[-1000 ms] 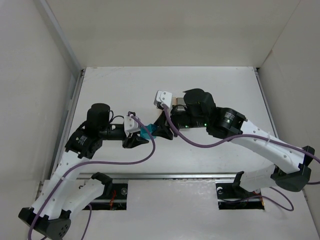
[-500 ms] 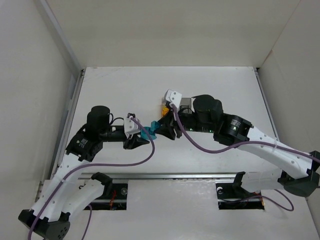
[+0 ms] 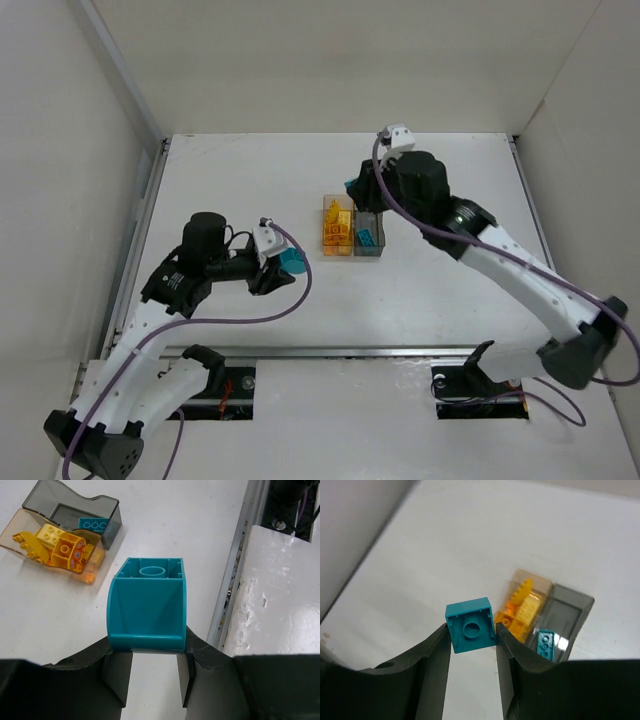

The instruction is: Sort the legos into containers by color

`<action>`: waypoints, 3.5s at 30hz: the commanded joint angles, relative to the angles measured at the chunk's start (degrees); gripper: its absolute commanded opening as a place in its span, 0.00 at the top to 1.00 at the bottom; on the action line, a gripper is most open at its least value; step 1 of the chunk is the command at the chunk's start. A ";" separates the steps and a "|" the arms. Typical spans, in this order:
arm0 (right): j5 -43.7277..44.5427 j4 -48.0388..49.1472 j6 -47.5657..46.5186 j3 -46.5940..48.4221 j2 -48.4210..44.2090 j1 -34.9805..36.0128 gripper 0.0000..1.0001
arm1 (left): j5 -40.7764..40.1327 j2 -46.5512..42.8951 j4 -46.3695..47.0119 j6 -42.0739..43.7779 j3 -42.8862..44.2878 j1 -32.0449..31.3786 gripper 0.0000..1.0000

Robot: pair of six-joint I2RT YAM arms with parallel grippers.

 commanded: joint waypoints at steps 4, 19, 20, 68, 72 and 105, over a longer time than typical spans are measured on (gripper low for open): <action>-7.17 -5.79 12.28 1.56 18.14 -14.97 1.00 | 2.17 1.50 4.64 -4.13 1.06 0.24 1.00; -12.79 -8.43 9.56 7.99 34.94 -18.93 0.73 | 2.17 4.23 6.93 -3.52 2.91 0.24 1.00; -12.79 -8.43 9.56 7.99 34.94 -18.93 0.68 | 2.17 4.23 6.93 -2.91 2.91 0.24 1.00; -41.70 -2.54 -26.48 7.37 8.57 8.05 0.69 | 12.54 2.56 3.24 6.77 5.37 0.24 1.00; -40.66 -2.54 -25.95 6.68 7.26 8.05 0.98 | 11.14 2.03 3.24 5.54 4.76 0.24 1.00; -4.71 -2.16 5.08 -2.83 13.83 -16.73 1.00 | -12.58 1.51 11.23 -8.79 -2.19 0.24 0.12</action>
